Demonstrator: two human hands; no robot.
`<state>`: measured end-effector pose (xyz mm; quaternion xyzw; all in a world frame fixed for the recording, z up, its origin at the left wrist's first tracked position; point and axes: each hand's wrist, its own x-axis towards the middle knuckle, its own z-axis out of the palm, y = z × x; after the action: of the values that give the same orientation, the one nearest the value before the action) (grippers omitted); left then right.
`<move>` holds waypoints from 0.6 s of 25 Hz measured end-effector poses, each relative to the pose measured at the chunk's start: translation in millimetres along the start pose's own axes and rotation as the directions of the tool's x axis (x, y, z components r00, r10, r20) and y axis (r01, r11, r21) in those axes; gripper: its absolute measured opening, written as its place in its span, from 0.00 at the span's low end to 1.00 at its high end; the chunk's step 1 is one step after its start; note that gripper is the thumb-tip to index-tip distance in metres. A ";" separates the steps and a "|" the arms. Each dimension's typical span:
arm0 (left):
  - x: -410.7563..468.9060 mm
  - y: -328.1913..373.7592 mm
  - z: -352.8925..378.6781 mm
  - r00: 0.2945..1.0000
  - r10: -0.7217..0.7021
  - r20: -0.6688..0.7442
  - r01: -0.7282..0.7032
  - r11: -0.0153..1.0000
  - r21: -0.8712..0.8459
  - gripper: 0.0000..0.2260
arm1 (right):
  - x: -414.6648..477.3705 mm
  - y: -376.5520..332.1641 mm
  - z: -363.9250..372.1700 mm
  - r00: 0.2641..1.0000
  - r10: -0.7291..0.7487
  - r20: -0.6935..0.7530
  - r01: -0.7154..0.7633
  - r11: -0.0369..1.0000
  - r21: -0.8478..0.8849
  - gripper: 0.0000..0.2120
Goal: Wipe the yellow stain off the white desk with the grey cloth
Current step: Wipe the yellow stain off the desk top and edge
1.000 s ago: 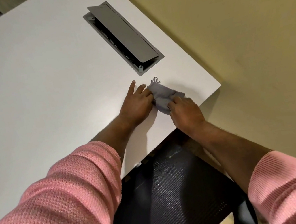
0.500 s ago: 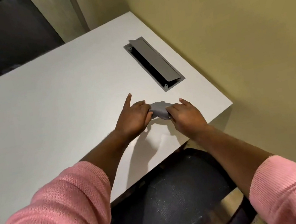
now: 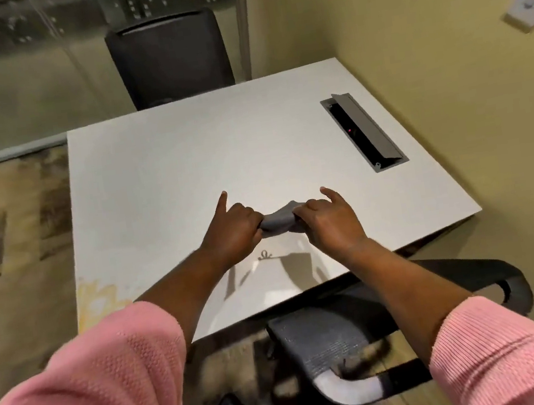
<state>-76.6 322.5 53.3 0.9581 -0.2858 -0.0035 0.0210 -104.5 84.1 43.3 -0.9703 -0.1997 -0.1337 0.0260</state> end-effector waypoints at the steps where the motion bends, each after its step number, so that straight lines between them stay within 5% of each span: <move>1: -19.3 -13.2 -3.0 1.000 -0.015 -0.004 0.015 1.000 0.006 0.07 | 2.2 -21.1 -1.6 1.000 -0.014 0.016 0.015 1.000 -0.003 0.13; 15: -236.6 -117.0 15.9 0.984 -0.174 -0.023 0.175 0.985 0.013 0.04 | 3.1 -235.5 21.4 0.967 -0.185 0.174 0.173 0.981 0.084 0.11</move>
<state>-210.8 549.2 31.2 0.9795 -0.2005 0.0074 0.0168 -189.3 303.9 22.9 -0.9550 -0.2924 -0.0401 0.0288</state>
